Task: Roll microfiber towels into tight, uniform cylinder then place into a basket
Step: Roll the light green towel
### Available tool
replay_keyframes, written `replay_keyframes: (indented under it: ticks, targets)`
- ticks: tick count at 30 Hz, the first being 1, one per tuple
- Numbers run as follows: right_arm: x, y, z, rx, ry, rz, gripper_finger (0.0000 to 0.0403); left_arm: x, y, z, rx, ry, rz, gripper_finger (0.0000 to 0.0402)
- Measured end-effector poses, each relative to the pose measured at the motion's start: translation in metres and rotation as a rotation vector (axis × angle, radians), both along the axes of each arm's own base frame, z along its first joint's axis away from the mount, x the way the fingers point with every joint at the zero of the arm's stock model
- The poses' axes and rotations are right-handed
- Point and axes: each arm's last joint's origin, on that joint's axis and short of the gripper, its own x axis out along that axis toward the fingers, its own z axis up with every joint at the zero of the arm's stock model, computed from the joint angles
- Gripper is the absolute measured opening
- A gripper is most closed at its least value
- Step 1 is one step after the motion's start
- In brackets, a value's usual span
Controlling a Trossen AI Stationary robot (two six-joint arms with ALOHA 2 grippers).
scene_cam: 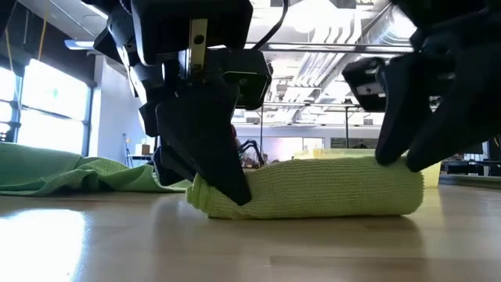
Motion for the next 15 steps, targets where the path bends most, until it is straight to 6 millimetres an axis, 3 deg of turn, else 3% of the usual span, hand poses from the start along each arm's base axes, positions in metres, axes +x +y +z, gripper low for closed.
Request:
replay_keyframes:
  ticks: [4,10,15]
  targets:
    - [0.003,-0.006,-0.004,0.075,0.054,-0.049,0.0098,0.0,0.0,0.0,-0.002,0.0,0.003,0.0023]
    - [0.006,-0.012,-0.012,0.055,0.094,-0.074,0.0138,0.0,0.0,0.0,-0.005,-0.002,0.01,0.0023]
    - [0.009,-0.021,-0.016,0.054,0.12,-0.12,0.0146,0.001,0.0,0.0,-0.007,-0.011,0.011,0.0023]
